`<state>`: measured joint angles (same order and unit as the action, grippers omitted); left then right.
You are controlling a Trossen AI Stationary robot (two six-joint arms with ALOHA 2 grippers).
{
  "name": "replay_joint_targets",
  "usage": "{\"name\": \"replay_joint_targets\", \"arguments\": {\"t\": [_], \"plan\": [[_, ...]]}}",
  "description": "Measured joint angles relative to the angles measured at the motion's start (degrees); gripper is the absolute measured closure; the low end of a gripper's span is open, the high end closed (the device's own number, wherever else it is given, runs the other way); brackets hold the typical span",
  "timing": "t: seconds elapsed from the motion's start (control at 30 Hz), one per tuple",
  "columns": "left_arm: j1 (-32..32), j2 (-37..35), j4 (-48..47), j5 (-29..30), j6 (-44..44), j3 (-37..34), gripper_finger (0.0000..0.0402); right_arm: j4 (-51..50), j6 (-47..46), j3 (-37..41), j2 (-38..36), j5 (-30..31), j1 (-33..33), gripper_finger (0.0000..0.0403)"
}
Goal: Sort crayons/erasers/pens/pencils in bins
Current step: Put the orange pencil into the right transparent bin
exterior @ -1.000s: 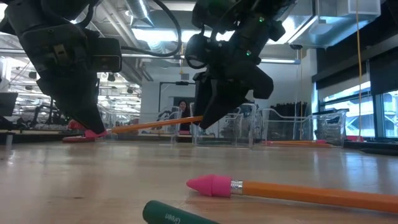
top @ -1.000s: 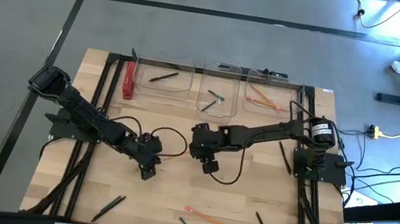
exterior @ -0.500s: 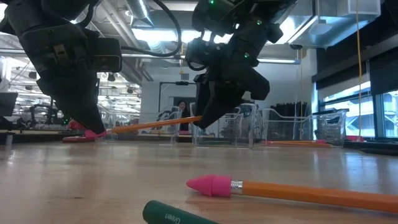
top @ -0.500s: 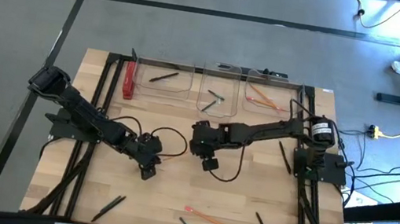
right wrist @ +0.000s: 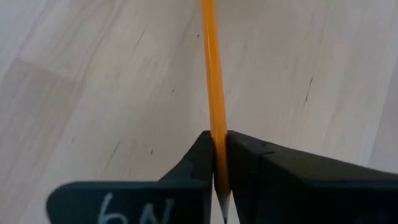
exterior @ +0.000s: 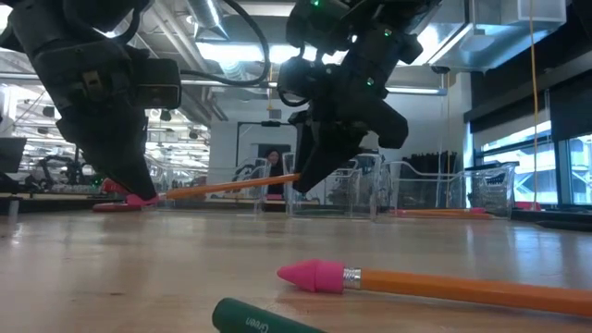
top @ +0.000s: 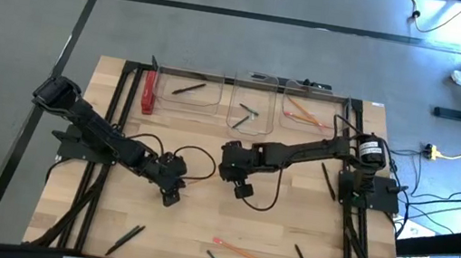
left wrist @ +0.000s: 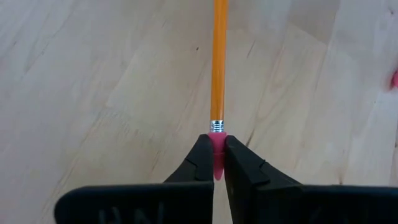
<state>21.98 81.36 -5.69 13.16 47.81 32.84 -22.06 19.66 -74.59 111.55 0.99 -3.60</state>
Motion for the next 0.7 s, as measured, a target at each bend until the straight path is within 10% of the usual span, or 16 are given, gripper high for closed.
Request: {"name": "replay_joint_targets", "arguments": {"t": [0.7], "plan": [[0.02, 0.0, 0.44, 2.81, -1.94, 0.0, 0.0301, 0.33, -0.9, -0.02, -0.02, 0.44, 0.07, 0.0371]]}}
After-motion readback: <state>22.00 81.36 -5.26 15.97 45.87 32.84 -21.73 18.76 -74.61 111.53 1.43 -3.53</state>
